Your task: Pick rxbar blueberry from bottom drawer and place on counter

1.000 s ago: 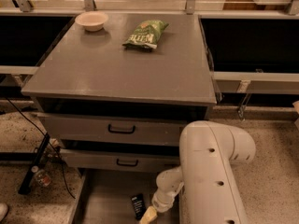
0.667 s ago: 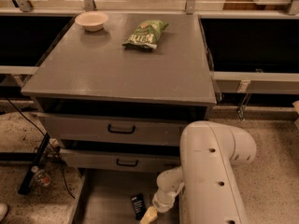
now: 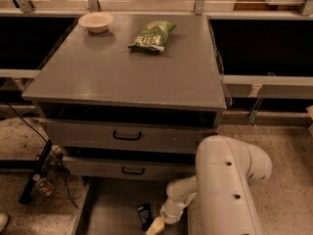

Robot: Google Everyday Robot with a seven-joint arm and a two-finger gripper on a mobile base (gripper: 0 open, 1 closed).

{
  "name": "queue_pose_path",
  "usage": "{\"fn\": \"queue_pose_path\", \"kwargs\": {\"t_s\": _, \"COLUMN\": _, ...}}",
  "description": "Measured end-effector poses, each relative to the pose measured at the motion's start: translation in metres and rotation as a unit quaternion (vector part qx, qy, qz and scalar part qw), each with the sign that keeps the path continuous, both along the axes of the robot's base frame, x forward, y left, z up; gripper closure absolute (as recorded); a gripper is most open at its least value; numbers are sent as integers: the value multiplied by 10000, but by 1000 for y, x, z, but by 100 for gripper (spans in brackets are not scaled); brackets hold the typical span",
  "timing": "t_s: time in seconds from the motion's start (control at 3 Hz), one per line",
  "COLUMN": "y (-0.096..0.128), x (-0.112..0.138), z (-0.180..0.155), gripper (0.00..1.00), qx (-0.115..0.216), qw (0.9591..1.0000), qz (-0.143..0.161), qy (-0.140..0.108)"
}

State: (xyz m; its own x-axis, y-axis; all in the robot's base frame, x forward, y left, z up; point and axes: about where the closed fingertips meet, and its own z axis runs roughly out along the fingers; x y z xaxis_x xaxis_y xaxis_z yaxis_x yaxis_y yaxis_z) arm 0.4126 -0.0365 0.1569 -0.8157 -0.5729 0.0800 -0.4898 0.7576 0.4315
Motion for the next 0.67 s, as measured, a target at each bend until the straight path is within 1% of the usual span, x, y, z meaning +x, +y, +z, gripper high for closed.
{"fn": "queue_pose_path", "kwargs": {"t_s": 0.33, "y": 0, "x": 0, "z": 0, "gripper": 0, "qx": 0, "qw": 10000, "qz": 0, "qy": 0}}
{"fn": "queue_pose_path", "kwargs": {"t_s": 0.67, "y": 0, "x": 0, "z": -1, "gripper": 0, "qx": 269, "qw": 9996, "qz": 90, "qy": 70}}
